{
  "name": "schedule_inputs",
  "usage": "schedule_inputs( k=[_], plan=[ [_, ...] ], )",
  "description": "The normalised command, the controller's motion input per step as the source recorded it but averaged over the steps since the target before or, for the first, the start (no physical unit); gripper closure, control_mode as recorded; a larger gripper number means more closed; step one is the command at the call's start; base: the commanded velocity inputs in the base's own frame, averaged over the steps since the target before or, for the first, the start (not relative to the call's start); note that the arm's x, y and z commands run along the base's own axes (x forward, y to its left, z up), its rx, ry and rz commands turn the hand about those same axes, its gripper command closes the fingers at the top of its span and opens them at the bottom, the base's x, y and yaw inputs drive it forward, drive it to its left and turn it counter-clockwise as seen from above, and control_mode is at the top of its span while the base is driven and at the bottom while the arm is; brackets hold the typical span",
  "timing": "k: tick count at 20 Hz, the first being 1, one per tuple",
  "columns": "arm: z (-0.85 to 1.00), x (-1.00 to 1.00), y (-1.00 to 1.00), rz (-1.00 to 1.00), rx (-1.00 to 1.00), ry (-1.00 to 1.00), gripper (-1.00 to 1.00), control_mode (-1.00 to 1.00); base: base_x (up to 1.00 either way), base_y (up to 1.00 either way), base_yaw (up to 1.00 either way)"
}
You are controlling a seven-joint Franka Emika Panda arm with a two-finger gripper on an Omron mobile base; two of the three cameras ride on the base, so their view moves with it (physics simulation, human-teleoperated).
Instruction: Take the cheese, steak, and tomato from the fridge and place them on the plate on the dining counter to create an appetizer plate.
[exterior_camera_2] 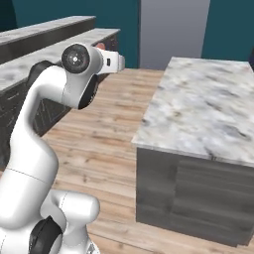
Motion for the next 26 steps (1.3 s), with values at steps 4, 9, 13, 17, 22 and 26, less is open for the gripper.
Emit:
schedule_inputs(
  k=[4, 9, 13, 17, 22, 26],
  plan=[
    [0.00, 0.00, 0.00, 0.00, 0.00, 0.00, 1.00, 1.00, 0.00, 1.00, -0.03],
    [0.00, 0.00, 0.00, 0.00, 0.00, 0.00, 1.00, 1.00, 0.11, 1.00, -0.02],
    [0.00, 0.00, 0.00, 0.00, 0.00, 0.00, 1.00, 1.00, 0.00, 1.00, -0.03],
    [0.00, 0.00, 0.00, 0.00, 0.00, 0.00, 1.00, 1.00, 0.01, 1.00, -0.01],
    [0.00, 0.00, 0.00, 0.00, 0.00, 0.00, 1.00, 1.00, 0.03, 1.00, 0.00],
    [0.00, 0.00, 0.00, 0.00, 0.00, 0.00, 1.00, 1.00, 0.00, 1.00, 0.00]
  ],
)
